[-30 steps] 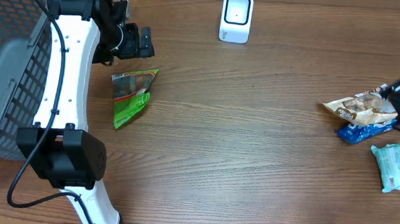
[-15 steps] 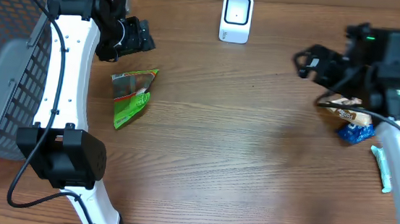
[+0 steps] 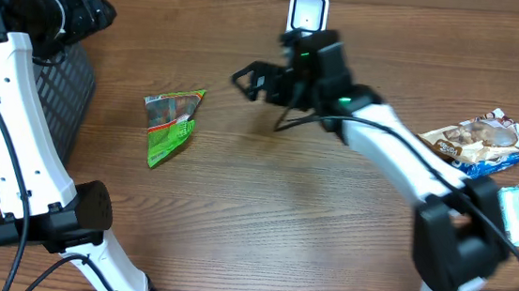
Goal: Scan the item barcode
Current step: 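Move the right gripper left to the green-and-red snack packet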
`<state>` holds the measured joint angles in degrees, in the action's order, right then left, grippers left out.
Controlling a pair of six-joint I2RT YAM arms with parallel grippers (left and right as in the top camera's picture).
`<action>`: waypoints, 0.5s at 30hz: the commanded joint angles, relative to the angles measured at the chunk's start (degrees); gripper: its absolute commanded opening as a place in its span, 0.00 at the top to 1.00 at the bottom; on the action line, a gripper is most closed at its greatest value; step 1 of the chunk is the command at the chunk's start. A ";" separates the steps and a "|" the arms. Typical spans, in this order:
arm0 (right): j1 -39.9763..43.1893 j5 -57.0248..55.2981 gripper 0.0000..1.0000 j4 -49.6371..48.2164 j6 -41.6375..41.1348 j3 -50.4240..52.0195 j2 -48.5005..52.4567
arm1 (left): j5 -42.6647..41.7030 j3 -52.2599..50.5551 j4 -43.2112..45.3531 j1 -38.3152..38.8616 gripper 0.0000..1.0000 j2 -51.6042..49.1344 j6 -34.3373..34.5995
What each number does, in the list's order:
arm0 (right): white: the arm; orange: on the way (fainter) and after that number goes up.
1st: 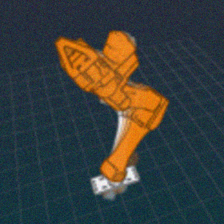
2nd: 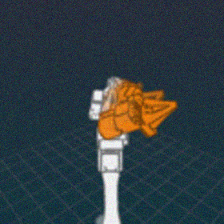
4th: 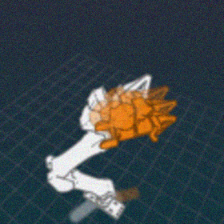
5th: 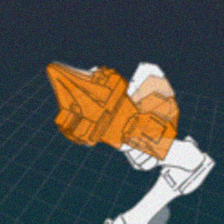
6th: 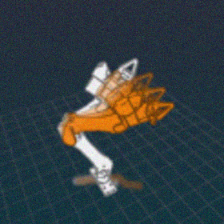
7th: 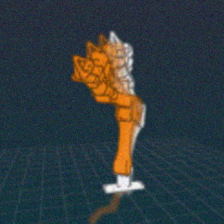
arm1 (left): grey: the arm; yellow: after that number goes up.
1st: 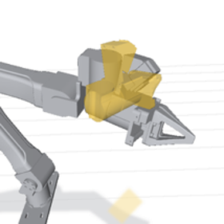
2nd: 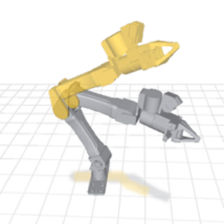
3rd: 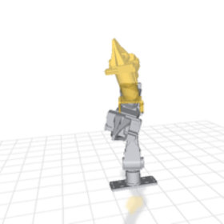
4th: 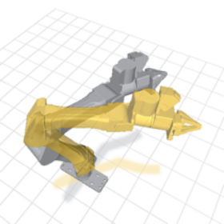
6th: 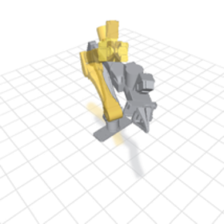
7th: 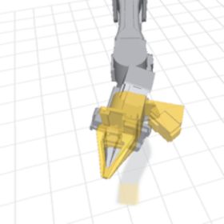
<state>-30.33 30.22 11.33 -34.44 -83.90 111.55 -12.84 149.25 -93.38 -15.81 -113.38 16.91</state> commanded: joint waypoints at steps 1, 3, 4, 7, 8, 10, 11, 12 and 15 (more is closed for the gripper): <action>-4.92 3.80 0.06 0.28 -3.23 -8.28 8.85 | 0.39 0.55 -0.46 0.42 0.23 0.15 1.31; -7.08 3.76 0.06 2.21 -2.45 -12.98 13.29 | 0.57 0.48 -0.61 0.48 0.22 0.15 1.31; -8.13 3.74 0.06 2.97 -2.19 -15.45 15.85 | 0.57 0.48 -0.68 0.48 0.22 0.15 1.33; -10.38 2.86 0.09 4.24 -2.03 -20.52 20.96 | 0.68 0.48 -0.74 0.46 0.21 0.15 1.31; -10.97 2.29 0.11 4.22 -2.05 -21.31 22.43 | 1.16 0.48 -0.87 0.46 0.21 0.15 1.31; -12.17 -0.02 0.22 4.59 -2.25 -21.46 24.11 | 1.84 0.48 -1.20 0.46 0.21 0.13 1.31; -12.48 -0.72 0.25 5.18 -2.25 -21.44 24.37 | 1.88 0.48 -1.31 0.46 0.21 0.15 1.31; -12.76 -1.31 0.29 5.88 -2.23 -21.44 24.68 | 1.88 0.48 -1.33 0.46 0.21 0.13 1.31; -13.22 -2.43 0.46 7.56 -2.21 -21.44 24.68 | 1.88 0.48 -1.31 0.46 0.21 0.13 1.31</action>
<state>-43.40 30.44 18.26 -36.91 -103.48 135.55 -11.75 149.29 -94.74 -15.75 -113.43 17.67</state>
